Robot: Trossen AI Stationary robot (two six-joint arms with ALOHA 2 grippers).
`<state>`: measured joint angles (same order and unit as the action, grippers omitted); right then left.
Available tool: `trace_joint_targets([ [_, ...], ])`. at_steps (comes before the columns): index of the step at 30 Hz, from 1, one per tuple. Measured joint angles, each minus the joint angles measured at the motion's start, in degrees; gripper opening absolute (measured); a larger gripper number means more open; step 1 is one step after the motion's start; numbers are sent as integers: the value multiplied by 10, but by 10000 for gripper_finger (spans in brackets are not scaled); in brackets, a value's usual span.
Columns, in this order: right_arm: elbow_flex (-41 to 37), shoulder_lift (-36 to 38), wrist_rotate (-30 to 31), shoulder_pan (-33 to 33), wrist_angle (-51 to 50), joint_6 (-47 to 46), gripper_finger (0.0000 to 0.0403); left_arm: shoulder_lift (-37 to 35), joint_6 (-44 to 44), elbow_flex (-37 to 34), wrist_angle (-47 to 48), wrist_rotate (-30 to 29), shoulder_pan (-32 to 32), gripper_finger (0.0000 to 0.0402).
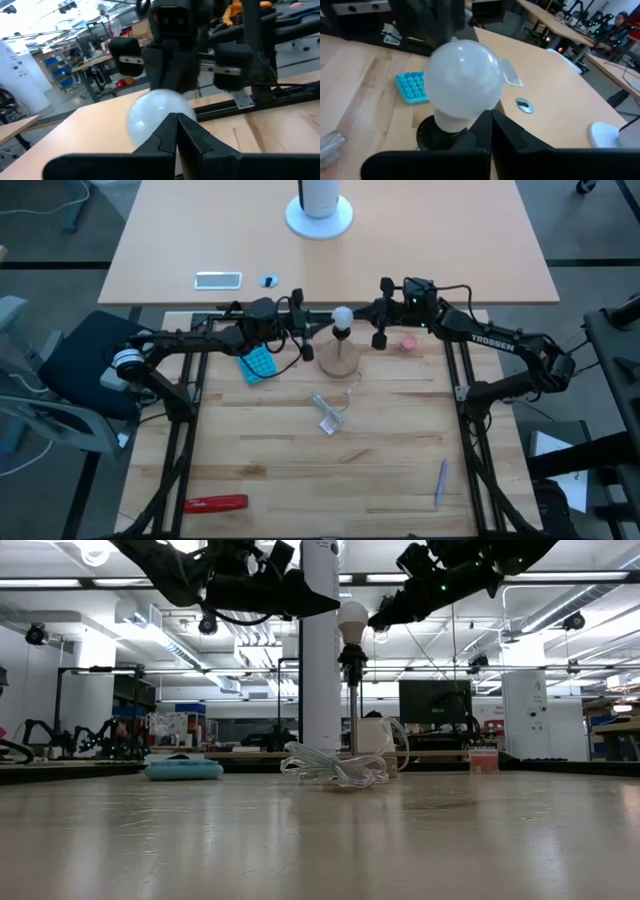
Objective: Screw lightbulb
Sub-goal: Remove the light bulb from the desk lamp
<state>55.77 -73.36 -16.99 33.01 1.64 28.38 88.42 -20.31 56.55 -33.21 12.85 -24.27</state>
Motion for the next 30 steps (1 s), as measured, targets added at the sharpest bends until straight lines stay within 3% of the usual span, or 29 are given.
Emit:
trace_joint_targets([
  [3, 0, 3, 6, 0, -10, 1, 0, -3, 0, 0, 0, -19, 0, 0],
  [12, 0, 24, 2, -1, -48, 16, 0, 9, 0, 0, 0, -194, 0, 0],
  [15, 0, 23, -22, -2, -46, 21, 0, 20, -2, 0, -2, -190, 0, 0],
  [21, -1, 10, -38, -1, -29, 18, 0, 27, -6, 0, -10, -106, 2, 0],
  [30, -1, 9, 14, 0, -23, 17, 0, 27, -3, 0, -14, -54, 8, 0],
])
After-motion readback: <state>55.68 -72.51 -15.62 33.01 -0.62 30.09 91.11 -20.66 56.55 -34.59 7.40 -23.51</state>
